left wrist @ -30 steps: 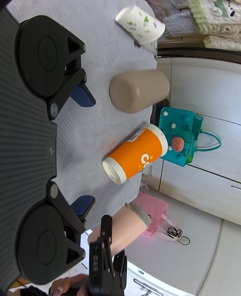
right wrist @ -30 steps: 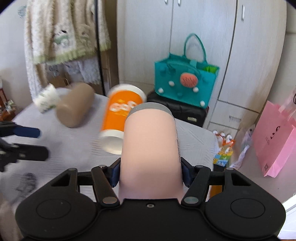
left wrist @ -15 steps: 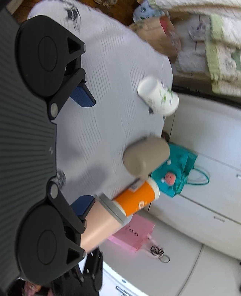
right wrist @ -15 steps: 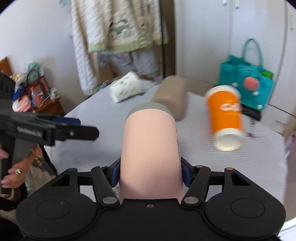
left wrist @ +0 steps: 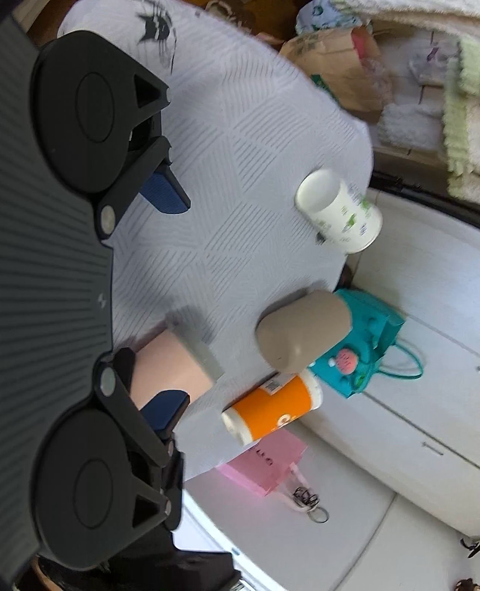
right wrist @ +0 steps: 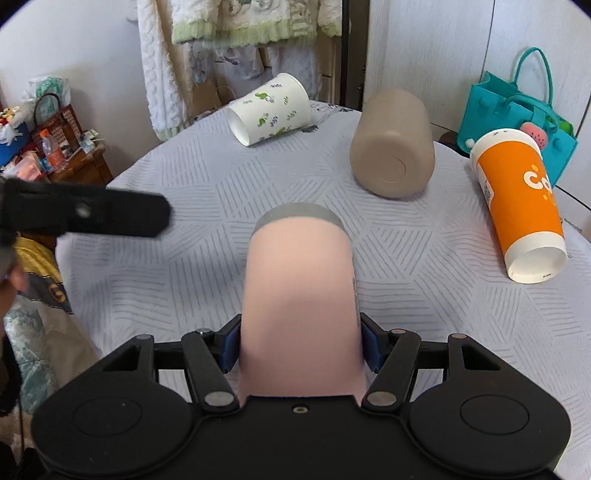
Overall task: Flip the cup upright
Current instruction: 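Lift the pink bottle with the right gripper and rotate it lid-up, then lower the upright pink bottle onto the table with the right gripper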
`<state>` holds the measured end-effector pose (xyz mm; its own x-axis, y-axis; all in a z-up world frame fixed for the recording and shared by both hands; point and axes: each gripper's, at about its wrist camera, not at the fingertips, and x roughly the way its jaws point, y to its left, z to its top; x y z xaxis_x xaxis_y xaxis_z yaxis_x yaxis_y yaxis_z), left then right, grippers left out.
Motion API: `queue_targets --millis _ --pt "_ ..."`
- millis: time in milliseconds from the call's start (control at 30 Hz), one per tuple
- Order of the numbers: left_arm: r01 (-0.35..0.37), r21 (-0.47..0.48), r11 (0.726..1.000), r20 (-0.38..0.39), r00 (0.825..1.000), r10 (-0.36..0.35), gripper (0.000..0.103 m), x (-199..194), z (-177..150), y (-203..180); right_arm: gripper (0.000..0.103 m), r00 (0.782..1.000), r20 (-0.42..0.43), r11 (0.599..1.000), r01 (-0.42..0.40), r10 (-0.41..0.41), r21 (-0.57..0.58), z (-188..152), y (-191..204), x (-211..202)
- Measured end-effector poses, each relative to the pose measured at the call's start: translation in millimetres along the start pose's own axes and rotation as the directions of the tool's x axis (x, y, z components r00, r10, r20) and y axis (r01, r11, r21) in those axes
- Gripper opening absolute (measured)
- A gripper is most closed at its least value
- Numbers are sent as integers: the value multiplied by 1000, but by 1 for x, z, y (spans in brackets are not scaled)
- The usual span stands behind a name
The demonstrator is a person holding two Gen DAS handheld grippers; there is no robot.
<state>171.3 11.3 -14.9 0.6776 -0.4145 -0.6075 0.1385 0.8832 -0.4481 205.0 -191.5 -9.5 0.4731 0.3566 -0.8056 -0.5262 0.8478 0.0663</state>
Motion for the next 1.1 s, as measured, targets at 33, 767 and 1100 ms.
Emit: queue_targets --millis 33,767,1100 --pt "14 -5 1000 -17 1000 -14 103 5 0 -1 78 1000 8 1000 3 -3 5 0 -2 -4" --pt "219 -278 935 -118 959 -259 66 71 -23 -22 86 990 -79 988 -124 117 -97 10 -19 -3" --pt "244 -305 921 -132 947 -294 69 89 -21 -23 75 985 -72 985 -160 155 -71 9 -24 -3"
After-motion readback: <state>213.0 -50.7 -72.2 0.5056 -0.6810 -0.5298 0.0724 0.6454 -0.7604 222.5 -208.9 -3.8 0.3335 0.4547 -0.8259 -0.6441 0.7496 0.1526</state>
